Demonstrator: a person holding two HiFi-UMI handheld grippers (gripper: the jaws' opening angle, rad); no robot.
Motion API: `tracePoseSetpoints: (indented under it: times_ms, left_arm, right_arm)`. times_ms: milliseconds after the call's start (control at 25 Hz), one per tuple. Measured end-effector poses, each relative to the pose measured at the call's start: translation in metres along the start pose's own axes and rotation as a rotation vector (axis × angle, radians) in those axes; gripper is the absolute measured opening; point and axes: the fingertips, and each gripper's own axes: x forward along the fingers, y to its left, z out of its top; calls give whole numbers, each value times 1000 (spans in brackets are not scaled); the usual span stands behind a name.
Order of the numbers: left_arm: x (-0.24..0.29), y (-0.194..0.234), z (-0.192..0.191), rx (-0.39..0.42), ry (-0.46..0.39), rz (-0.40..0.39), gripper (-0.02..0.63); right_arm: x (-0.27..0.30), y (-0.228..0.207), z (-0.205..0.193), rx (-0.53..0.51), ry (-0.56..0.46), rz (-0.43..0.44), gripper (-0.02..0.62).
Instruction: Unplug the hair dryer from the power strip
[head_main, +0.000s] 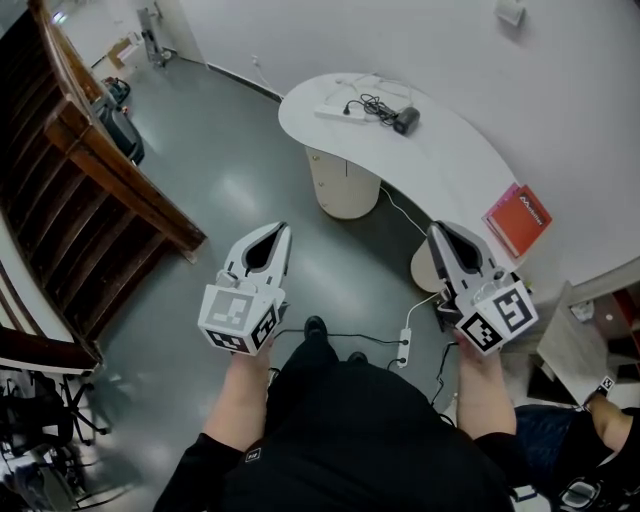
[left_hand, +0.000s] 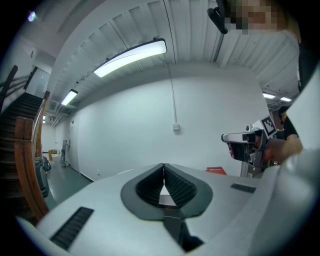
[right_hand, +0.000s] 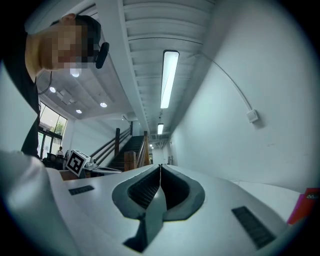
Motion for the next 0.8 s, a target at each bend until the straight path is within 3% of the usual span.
tracePoseSetpoints:
  times_ms: [440, 800]
  left_arm:
    - [64, 40, -21, -51, 1, -59, 14]
    - [137, 128, -24, -66, 6, -82, 14]
  right_arm:
    - [49, -35, -18, 6, 63, -44, 35]
    - [156, -74, -26, 2, 92, -59, 35]
